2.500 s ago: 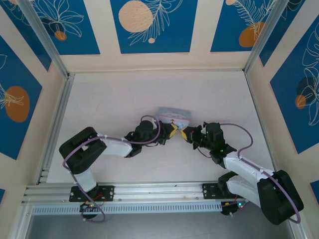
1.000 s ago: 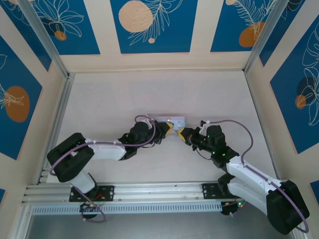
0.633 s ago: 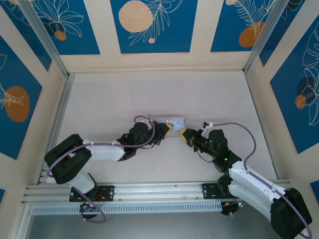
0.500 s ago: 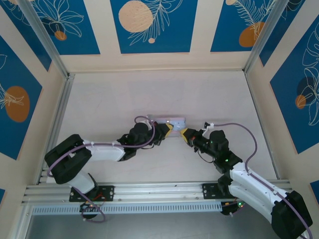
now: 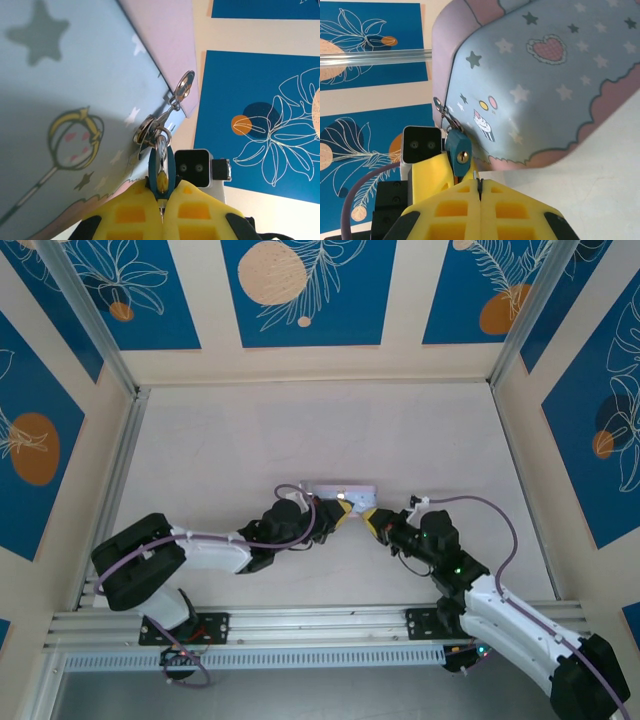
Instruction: Unlock the padlock with the key
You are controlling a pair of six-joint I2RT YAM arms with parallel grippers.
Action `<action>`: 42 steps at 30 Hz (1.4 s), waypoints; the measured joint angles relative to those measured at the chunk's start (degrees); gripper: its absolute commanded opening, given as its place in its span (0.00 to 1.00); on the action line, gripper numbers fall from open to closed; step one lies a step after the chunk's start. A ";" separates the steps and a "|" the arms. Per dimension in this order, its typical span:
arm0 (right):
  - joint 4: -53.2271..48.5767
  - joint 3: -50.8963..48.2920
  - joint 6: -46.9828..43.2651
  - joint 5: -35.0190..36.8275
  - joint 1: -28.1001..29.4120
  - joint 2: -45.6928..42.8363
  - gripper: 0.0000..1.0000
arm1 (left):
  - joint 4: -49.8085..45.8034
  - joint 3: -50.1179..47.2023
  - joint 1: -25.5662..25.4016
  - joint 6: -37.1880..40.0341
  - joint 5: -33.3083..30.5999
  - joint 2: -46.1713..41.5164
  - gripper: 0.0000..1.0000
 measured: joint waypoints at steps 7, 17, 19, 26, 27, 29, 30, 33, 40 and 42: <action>-3.23 -2.16 0.76 1.25 0.15 -3.89 0.00 | -0.07 -0.02 -0.48 -0.17 -0.68 0.00 0.00; -3.50 -2.19 0.50 1.66 0.17 -3.85 0.00 | -0.13 -0.20 -1.42 -0.57 -1.31 0.00 0.00; -3.48 -2.05 0.28 1.64 0.15 -3.52 0.00 | -0.17 -0.20 -1.55 -0.59 -1.33 0.00 0.00; -2.45 -0.92 -0.13 1.60 0.17 -0.79 0.00 | -0.22 -0.20 -1.79 -0.61 -1.51 0.00 0.00; -2.21 -0.76 -0.15 1.57 0.17 -0.37 0.00 | -0.22 -0.20 -1.84 -0.61 -1.55 0.00 0.00; -1.57 -0.55 -0.17 1.57 0.17 0.28 0.00 | -0.24 -0.20 -1.97 -0.61 -1.57 0.02 0.00; -1.22 -0.50 -0.17 1.57 0.22 0.48 0.00 | -0.24 -0.20 -2.03 -0.61 -1.62 0.04 0.00; -0.90 -0.42 -0.17 1.40 0.31 0.72 0.00 | -0.24 -0.20 -2.08 -0.63 -1.75 0.07 0.00; -0.83 -0.13 -0.17 1.40 0.37 0.72 0.00 | -0.22 -0.20 -2.29 -1.05 -1.95 0.20 0.00; -0.83 -0.13 -0.17 1.40 0.46 0.72 0.00 | -0.07 -0.20 -2.36 -1.05 -1.92 0.39 0.00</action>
